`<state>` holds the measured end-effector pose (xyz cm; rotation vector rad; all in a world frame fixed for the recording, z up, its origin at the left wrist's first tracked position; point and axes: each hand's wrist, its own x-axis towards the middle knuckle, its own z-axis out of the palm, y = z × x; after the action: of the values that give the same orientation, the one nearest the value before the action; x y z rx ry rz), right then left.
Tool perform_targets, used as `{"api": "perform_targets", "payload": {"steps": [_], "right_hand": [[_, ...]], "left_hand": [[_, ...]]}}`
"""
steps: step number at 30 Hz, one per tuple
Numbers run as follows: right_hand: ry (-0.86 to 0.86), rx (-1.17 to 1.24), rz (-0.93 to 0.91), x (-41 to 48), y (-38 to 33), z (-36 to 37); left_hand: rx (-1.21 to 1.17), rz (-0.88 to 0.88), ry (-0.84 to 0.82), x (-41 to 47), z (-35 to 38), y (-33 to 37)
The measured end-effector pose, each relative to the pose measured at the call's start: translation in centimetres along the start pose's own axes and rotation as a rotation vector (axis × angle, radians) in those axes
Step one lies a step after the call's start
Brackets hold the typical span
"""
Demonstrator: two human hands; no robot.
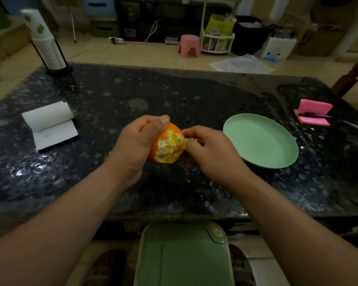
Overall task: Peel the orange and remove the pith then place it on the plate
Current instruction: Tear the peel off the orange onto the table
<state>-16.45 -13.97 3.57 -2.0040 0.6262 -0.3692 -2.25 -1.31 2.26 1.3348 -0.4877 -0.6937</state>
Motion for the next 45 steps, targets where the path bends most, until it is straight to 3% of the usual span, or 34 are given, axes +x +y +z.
{"api": "perform_targets", "payload": {"steps": [8,17,26,30,33,36,38,43,45], "right_hand": [[-0.108,0.095,0.110,0.1,-0.3,0.1],[-0.029,0.052,0.053,0.1,0.4,0.1],[-0.125,0.278,0.074,0.3,0.6,-1.0],[-0.073,0.497,0.217,1.2,2.0,-1.6],[-0.028,0.303,0.298,2.5,3.4,-1.3],[-0.030,-0.209,0.187,3.6,5.0,0.5],[-0.023,-0.376,0.123,3.7,5.3,1.3],[0.122,-0.328,0.122,3.2,4.1,-0.2],[0.071,-0.091,0.200,2.4,2.9,-0.5]], "left_hand": [[0.154,0.113,-0.004,-0.9,0.4,0.1],[0.153,0.104,-0.027,-0.8,0.5,0.1],[-0.159,-0.175,-0.086,-0.2,0.1,0.2],[-0.481,-0.348,-0.128,-0.3,-0.4,0.9],[-0.549,-0.390,-0.110,0.1,-0.8,0.9],[-0.508,-0.396,-0.056,0.5,-0.6,0.2],[-0.479,-0.392,-0.021,0.6,-0.4,-0.2],[-0.399,-0.321,0.023,1.0,-0.5,-0.6],[-0.345,-0.282,0.025,1.2,-0.6,-0.6]]}}
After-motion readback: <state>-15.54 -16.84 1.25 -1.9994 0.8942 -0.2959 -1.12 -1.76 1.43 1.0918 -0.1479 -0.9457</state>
